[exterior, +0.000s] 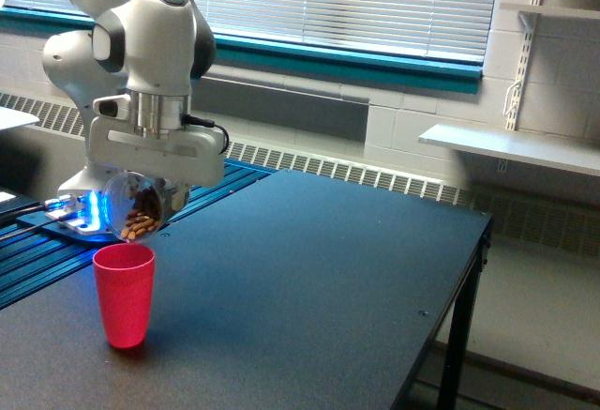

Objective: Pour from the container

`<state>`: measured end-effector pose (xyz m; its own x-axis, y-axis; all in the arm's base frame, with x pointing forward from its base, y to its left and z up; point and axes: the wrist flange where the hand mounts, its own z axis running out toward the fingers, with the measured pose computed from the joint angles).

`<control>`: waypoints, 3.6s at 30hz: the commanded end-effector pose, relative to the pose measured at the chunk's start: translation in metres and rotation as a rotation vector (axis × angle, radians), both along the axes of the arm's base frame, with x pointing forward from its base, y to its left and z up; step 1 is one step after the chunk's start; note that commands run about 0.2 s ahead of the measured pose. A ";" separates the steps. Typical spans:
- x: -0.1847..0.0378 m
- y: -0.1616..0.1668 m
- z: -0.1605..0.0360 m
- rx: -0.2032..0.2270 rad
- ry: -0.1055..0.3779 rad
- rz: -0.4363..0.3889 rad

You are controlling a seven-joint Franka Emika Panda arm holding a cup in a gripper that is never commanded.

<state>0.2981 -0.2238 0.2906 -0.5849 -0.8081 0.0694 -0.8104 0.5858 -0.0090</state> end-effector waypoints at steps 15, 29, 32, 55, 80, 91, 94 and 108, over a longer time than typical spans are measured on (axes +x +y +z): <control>0.009 -0.008 -0.007 -0.001 0.058 -0.035; 0.011 -0.009 -0.006 0.015 0.059 -0.053; 0.011 -0.009 -0.007 0.026 0.069 -0.056; 0.009 -0.012 0.006 0.060 0.107 -0.068; 0.013 -0.013 0.005 0.076 0.129 -0.071; 0.014 -0.013 0.004 0.086 0.138 -0.077; 0.013 -0.014 0.004 0.092 0.143 -0.084; 0.015 -0.018 0.009 0.114 0.157 -0.084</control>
<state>0.3108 -0.2404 0.2968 -0.6495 -0.7563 0.0790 -0.7389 0.6522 0.1690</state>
